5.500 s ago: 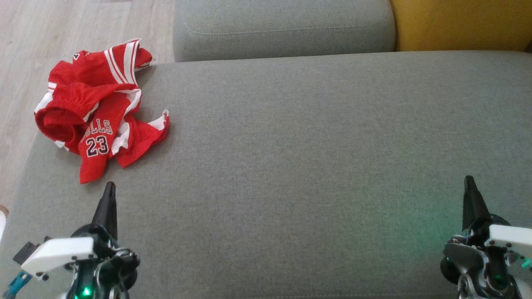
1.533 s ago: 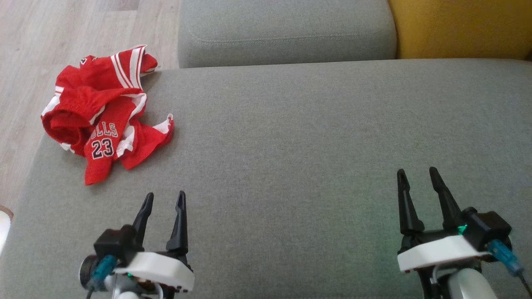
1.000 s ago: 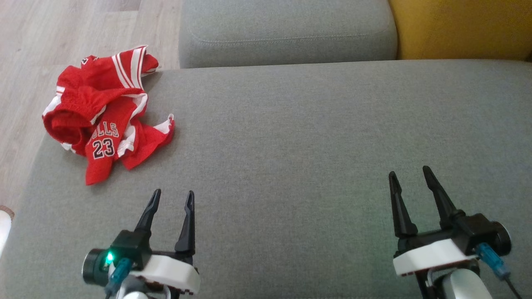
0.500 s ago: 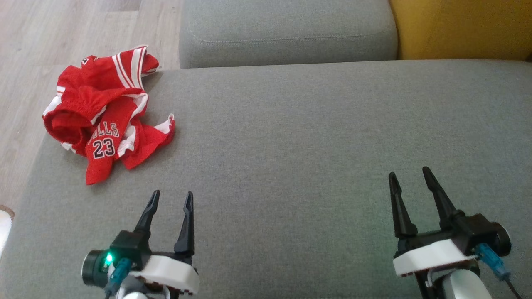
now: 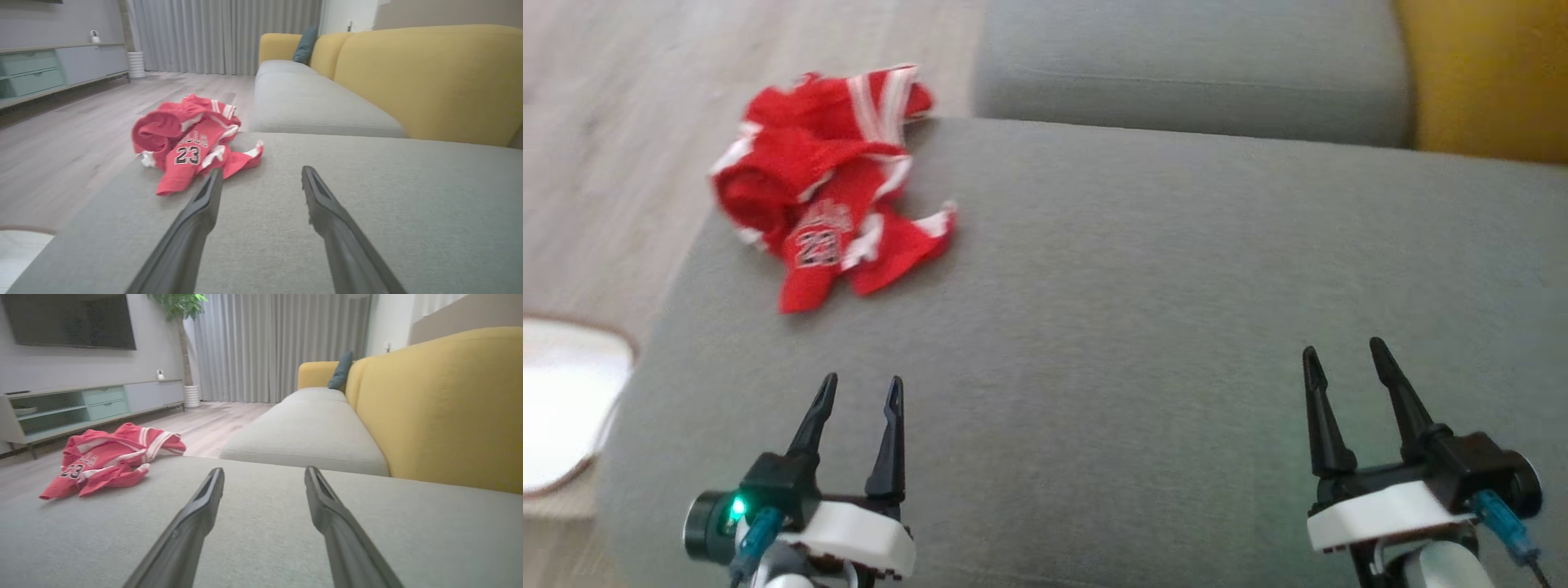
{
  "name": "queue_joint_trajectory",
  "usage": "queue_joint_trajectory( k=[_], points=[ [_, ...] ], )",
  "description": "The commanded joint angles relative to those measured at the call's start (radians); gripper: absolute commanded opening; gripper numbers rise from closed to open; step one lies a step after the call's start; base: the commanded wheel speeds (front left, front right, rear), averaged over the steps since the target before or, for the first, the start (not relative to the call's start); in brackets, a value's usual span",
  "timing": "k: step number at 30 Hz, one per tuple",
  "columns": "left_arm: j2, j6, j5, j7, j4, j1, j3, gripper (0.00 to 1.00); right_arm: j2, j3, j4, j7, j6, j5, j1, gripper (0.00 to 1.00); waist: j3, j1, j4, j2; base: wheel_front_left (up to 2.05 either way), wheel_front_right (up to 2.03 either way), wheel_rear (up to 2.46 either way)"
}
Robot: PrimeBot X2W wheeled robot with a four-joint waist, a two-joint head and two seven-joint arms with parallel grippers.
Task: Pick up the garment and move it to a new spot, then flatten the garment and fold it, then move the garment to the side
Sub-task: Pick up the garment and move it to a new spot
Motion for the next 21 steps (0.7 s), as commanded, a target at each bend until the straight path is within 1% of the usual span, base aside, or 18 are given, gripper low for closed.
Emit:
queue_joint_trajectory(
  k=[1, 6, 11, 14, 21],
  points=[
    [0.007, -0.001, 0.006, -0.013, -0.038, -0.042, 0.037, 1.0, -0.009, 0.027, -0.04, -0.011, 0.008, 0.007, -0.03, 1.0, 0.001, 0.0, 0.117, 0.0, 0.0, 0.0, 0.0],
    [0.007, -0.002, 0.008, -0.013, -0.046, -0.036, 0.052, 1.0, -0.009, 0.045, -0.042, -0.011, 0.008, 0.018, -0.031, 1.0, -0.005, 0.0, 0.242, 0.0, 0.0, 0.0, 0.0],
    [0.007, -0.006, 0.01, -0.013, -0.055, -0.026, 0.06, 1.0, -0.009, 0.054, -0.042, -0.011, 0.008, 0.021, -0.035, 1.0, -0.007, 0.0, 0.328, 0.0, 0.0, 0.0, 0.0],
    [0.007, -0.006, 0.009, -0.013, -0.061, -0.018, 0.065, 1.0, -0.009, 0.068, -0.037, -0.011, 0.008, 0.023, -0.043, 1.0, -0.002, 0.0, 0.349, 0.0, 0.0, 0.0, 0.0],
    [0.007, 0.0, 0.006, -0.013, -0.074, -0.003, 0.069, 1.0, -0.009, 0.086, -0.034, -0.011, 0.008, 0.017, -0.051, 1.0, 0.005, 0.0, 0.354, 0.0, 0.0, 0.0, 0.0]
  ],
)
